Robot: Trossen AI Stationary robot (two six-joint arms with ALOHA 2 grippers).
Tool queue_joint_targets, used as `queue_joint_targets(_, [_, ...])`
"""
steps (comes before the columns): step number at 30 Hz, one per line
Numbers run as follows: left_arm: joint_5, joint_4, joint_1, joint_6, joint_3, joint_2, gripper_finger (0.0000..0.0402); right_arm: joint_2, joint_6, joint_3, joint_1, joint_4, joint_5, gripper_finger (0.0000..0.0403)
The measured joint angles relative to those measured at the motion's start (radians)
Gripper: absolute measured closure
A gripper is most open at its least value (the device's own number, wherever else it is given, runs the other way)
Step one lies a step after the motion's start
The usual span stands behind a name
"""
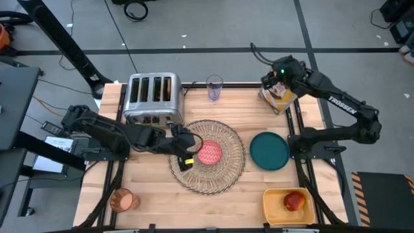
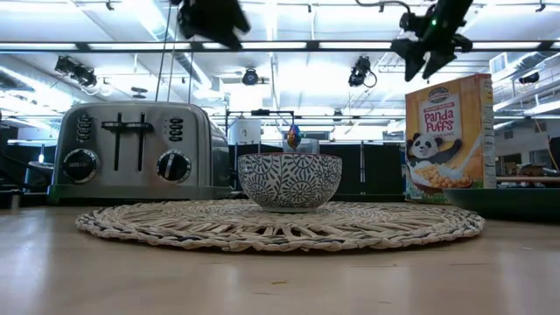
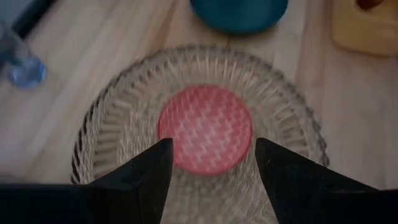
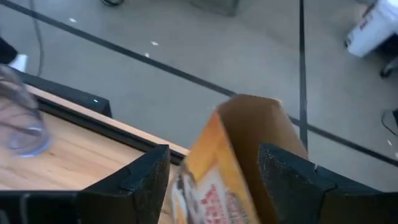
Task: Arrange a breakfast setting
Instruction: Pour the cereal into the red bowl
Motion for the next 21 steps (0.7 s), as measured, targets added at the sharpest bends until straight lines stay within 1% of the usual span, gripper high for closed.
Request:
queue_joint_targets(2, [0.002,0.001,0.006,0.028,0.033,0.0,0.0166,0.009,-0.019,0.0,-0.044,-0.001,-0.023,0.0158])
queue_joint_targets(6, [0.002,-0.001,0.023,0.084,0.098,0.0,0.0166,0.028,-0.022,0.0,-0.113,-0.004,-0.16,0.0165])
queue_joint_targets(7, [0.002,0.0,0.027,0.099,0.114,0.0,0.0166,0.035,-0.022,0.0,-0.124,-0.009,-0.178,0.0166])
queue_joint_targets(10, [0.007,-0.001,0.041,0.127,0.16,-0.001,0.0166,0.054,-0.023,0.0,-0.146,-0.036,-0.186,0.0172])
queue_joint_targets(13, [0.052,0.0,0.056,0.153,0.211,-0.001,0.0166,0.07,-0.031,0.0,-0.16,-0.053,-0.201,0.0185])
queue_joint_targets(17, [0.058,0.001,0.058,0.217,0.272,-0.001,0.0166,0.082,-0.044,0.0,-0.161,-0.055,-0.256,0.0227])
queue_joint_targets(21, [0.06,-0.002,0.062,0.264,0.316,-0.001,0.0166,0.085,-0.048,0.0,-0.162,-0.057,-0.279,0.0294])
